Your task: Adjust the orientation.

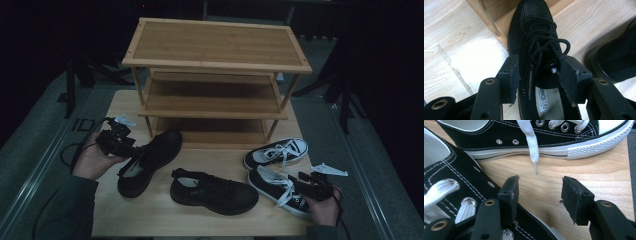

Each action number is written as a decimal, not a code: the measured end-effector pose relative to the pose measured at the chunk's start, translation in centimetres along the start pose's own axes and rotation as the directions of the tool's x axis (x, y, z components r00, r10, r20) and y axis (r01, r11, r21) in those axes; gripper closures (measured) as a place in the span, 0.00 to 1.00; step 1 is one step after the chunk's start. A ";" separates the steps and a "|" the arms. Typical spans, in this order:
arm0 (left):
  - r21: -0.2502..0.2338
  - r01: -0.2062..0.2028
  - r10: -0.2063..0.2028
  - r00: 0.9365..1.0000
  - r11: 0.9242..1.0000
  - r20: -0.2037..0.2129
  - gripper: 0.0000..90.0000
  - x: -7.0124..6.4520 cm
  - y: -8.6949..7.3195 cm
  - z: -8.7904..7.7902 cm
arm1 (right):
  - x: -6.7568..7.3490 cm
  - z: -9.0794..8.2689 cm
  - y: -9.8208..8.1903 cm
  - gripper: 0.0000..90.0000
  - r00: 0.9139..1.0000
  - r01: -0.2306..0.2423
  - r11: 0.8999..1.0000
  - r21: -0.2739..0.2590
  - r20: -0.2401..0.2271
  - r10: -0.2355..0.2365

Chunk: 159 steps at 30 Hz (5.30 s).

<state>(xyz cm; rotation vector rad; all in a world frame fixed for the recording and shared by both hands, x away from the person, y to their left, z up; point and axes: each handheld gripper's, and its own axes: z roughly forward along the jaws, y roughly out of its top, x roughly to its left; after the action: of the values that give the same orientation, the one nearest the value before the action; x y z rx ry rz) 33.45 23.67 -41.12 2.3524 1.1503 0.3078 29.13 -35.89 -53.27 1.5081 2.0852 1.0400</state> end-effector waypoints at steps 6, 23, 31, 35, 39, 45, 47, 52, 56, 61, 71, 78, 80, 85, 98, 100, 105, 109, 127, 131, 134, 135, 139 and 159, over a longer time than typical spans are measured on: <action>-0.018 -0.012 0.012 1.000 1.000 -0.007 0.57 -0.4 0.3 -0.3 | 0.0 0.0 0.0 0.53 1.000 0.001 1.000 -0.002 0.000 -0.001; -0.026 -0.077 0.078 0.996 0.997 0.043 0.57 -2.5 1.9 -0.5 | 0.0 0.0 0.0 0.53 1.000 0.001 1.000 -0.001 -0.001 -0.001; -0.015 -0.108 0.108 0.992 0.994 0.067 0.57 -3.6 2.4 0.2 | 0.0 0.0 0.0 0.53 1.000 0.001 1.000 -0.002 0.000 -0.001; -0.017 -0.118 0.119 0.990 0.993 0.082 0.57 -4.1 2.7 0.6 | 0.0 0.0 0.0 0.53 1.000 0.001 1.000 -0.002 0.000 -0.001; -0.008 -0.137 0.138 0.986 0.990 0.090 0.57 -4.6 3.0 1.1 | 0.0 0.0 0.0 0.53 1.000 0.001 1.000 -0.002 -0.001 -0.001; 0.004 -0.153 0.152 0.983 0.988 0.107 0.58 -5.2 3.2 1.5 | 0.0 0.0 0.0 0.53 1.000 0.001 1.000 -0.002 -0.001 -0.001; 0.007 -0.159 0.157 0.981 0.987 0.110 0.58 -5.4 3.2 1.6 | 0.0 0.0 0.0 0.53 1.000 0.003 1.000 -0.003 -0.001 -0.003; 0.010 -0.175 0.172 0.977 0.985 0.128 0.58 -5.9 3.6 2.1 | 0.0 0.0 0.0 0.53 1.000 0.002 1.000 -0.003 -0.001 -0.002; 0.006 -0.180 0.178 0.974 0.984 0.140 0.58 -6.2 4.0 2.2 | 0.0 0.0 0.0 0.53 1.000 0.000 1.000 -0.001 -0.003 0.000; 0.018 -0.202 0.197 0.968 0.979 0.154 0.58 -6.9 4.2 2.6 | 0.0 0.0 0.0 0.53 1.000 0.000 1.000 -0.001 -0.003 0.000; 0.024 -0.224 0.216 0.960 0.974 0.177 0.59 -7.8 4.4 3.1 | -0.1 0.0 0.0 0.53 1.000 0.001 1.000 -0.002 -0.002 -0.001; 0.027 -0.236 0.227 0.956 0.971 0.188 0.59 -8.3 4.6 3.5 | 0.0 0.0 0.0 0.53 1.000 -0.002 1.000 0.000 -0.003 0.002; 0.028 -0.241 0.232 0.954 0.970 0.192 0.59 -8.5 4.7 3.5 | 0.0 0.0 0.0 0.53 1.000 -0.003 1.000 0.001 -0.003 0.003; 0.033 -0.253 0.241 0.949 0.967 0.204 0.60 -8.9 4.8 3.7 | 0.0 0.0 0.0 0.53 1.000 -0.004 1.000 0.001 -0.003 0.004; 0.086 -0.300 0.273 0.933 0.950 0.236 0.63 -10.1 5.1 5.3 | 0.0 0.0 0.0 0.53 1.000 -0.005 1.000 0.002 -0.004 0.005; 0.091 -0.302 0.274 0.932 0.949 0.236 0.64 -10.3 5.1 5.4 | -0.1 0.0 0.0 0.53 1.000 -0.005 1.000 0.002 -0.004 0.005; 0.125 -0.320 0.284 0.928 0.939 0.241 0.68 -10.5 5.1 6.1 | -0.1 0.0 0.0 0.53 1.000 -0.004 1.000 0.002 -0.004 0.004; 0.132 -0.327 0.288 0.924 0.936 0.251 0.69 -10.8 5.1 6.4 | -0.1 0.0 0.0 0.53 1.000 -0.003 1.000 0.002 -0.004 0.003; 0.149 -0.384 0.347 0.910 0.911 0.228 0.96 -11.6 5.0 7.1 | -0.1 0.0 0.0 0.52 1.000 -0.004 1.000 0.002 -0.004 0.004; 0.148 -0.366 0.326 0.915 0.919 0.238 0.96 -11.4 4.9 7.1 | -0.1 0.0 0.0 0.52 1.000 -0.004 1.000 0.002 -0.005 0.004; 0.145 -0.354 0.315 0.919 0.924 0.237 0.96 -11.2 4.8 7.0 | -0.1 0.0 0.0 0.52 1.000 -0.003 1.000 0.002 -0.007 0.003; 0.147 -0.352 0.312 0.920 0.924 0.239 0.96 -11.2 4.7 7.0 | -0.1 0.0 0.0 0.52 1.000 -0.003 1.000 0.002 -0.007 0.003; 0.153 -0.327 0.287 0.928 0.933 0.236 0.96 -10.6 4.1 6.6 | -0.1 0.0 0.0 0.52 1.000 -0.003 1.000 0.002 -0.008 0.003; 0.181 -0.294 0.246 0.937 0.939 0.248 0.96 -9.1 0.4 4.3 | -0.1 0.0 0.0 0.52 1.000 -0.004 1.000 0.002 -0.010 0.004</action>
<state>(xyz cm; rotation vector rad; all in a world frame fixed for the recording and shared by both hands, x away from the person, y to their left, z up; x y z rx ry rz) 29.83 14.88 -44.41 2.6611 0.7861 0.0090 29.18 -35.97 -53.30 1.5112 2.0913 1.0490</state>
